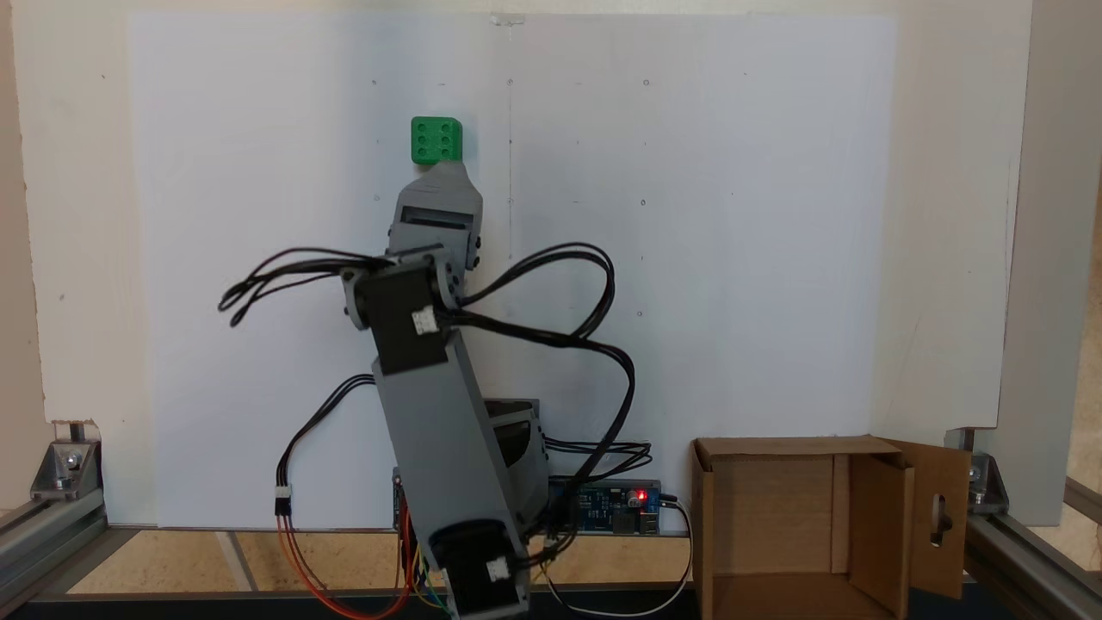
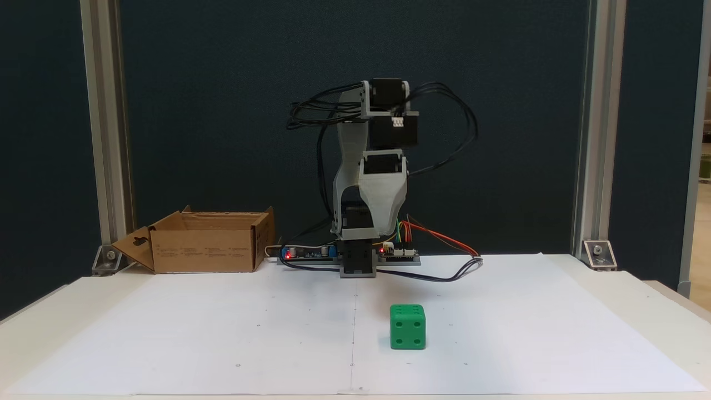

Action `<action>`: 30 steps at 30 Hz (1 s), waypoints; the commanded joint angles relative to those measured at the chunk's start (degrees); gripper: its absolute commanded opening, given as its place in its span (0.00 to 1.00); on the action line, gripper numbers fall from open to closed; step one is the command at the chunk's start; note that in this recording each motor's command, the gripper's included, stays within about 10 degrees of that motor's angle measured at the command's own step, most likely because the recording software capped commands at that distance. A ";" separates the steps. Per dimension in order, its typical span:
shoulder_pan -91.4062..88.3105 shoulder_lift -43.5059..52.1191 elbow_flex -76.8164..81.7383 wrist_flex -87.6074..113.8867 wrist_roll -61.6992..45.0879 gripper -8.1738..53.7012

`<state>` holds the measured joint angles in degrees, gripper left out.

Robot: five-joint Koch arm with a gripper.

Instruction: Grasp a green dice and put it in the bin.

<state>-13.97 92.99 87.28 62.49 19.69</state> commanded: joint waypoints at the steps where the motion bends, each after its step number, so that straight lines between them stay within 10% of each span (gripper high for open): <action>1: 0.00 -3.25 -6.86 2.99 3.16 0.84; 30: -0.26 -25.05 -24.70 -2.46 7.47 0.87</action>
<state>-14.15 67.68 66.53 61.61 23.91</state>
